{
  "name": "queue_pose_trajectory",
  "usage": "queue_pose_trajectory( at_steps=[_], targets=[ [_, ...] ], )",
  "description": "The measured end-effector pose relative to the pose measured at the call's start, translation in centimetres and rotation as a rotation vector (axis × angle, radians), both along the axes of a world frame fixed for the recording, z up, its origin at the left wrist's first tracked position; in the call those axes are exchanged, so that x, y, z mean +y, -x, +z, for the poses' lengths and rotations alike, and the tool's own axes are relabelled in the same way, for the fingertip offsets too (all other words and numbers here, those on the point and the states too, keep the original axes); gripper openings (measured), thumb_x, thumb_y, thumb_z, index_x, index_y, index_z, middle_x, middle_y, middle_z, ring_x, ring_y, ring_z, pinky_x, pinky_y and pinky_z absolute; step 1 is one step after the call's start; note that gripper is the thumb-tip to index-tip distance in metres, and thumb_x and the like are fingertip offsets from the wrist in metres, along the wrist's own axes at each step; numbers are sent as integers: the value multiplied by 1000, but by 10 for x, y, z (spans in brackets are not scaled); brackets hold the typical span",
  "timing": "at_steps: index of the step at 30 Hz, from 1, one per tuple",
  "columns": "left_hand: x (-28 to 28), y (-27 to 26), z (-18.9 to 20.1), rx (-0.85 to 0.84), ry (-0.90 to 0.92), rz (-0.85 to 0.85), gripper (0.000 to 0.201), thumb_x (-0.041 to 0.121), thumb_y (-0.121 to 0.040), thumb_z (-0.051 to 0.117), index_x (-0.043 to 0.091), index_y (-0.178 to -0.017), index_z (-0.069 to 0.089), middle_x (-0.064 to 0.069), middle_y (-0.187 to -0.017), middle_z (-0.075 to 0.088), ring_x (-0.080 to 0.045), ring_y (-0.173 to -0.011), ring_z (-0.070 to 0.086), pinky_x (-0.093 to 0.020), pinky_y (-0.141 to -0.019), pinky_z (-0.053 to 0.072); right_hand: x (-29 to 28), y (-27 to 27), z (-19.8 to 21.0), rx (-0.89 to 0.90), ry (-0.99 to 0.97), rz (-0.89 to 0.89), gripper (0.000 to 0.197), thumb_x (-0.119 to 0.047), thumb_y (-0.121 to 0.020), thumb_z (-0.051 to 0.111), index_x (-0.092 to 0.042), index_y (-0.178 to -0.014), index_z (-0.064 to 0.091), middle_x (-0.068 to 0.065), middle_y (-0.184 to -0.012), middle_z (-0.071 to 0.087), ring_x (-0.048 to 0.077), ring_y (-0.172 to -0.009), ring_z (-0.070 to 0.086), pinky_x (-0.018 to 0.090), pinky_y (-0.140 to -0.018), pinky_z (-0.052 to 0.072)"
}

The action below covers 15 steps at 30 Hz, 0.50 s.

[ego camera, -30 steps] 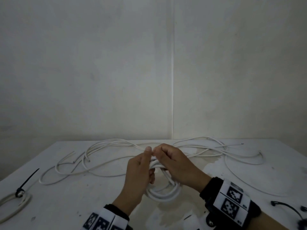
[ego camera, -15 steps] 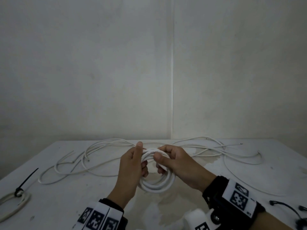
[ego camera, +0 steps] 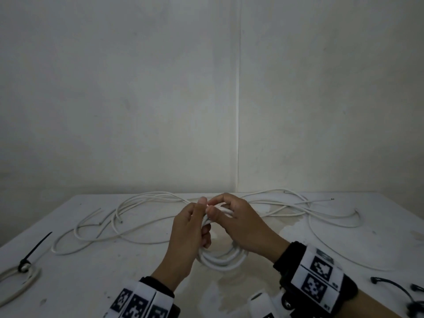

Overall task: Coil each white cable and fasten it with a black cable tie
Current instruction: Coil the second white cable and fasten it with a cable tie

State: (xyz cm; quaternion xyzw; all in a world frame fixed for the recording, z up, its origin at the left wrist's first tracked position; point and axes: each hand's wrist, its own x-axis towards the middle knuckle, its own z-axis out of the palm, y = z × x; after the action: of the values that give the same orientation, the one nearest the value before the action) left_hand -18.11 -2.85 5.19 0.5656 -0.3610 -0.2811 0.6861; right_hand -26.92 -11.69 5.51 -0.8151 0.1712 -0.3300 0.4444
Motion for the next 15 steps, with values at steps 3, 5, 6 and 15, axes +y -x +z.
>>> queue_pose_trajectory(
  at_steps=[3,5,6,15],
  targets=[
    [2,5,2,-8,-5,-46,35,34,-95,40,10,-72,52,2,-46,38,-11,-38,34,-23,-42,32,-2,-1,0,-85,45,-30,29,-60,-77,50,-32,-80,56,-11,-69,60,-2,-61,53,27,-64,44],
    [2,7,2,-28,3,-44,34,34,-94,42,9,-75,54,3,-46,36,-11,-39,32,-24,-43,32,-4,-3,-4,-133,97,-61,32,-63,-83,44,-34,-79,55,-15,-69,62,2,-65,57,28,-65,45],
    [2,7,1,-33,6,-34,34,34,-94,43,9,-74,54,4,-44,36,-11,-38,32,-24,-42,32,-4,-4,-5,-153,108,-69,30,-61,-85,42,-34,-80,55,-20,-68,62,-1,-65,57,23,-64,44],
    [0,10,4,44,36,-44,37,31,-96,41,15,-63,44,6,-41,29,-8,-34,24,-19,-39,25,4,-7,-1,-219,147,-184,54,-55,-85,37,-6,-65,50,11,-57,47,18,-56,43,31,-60,39]
  ],
)
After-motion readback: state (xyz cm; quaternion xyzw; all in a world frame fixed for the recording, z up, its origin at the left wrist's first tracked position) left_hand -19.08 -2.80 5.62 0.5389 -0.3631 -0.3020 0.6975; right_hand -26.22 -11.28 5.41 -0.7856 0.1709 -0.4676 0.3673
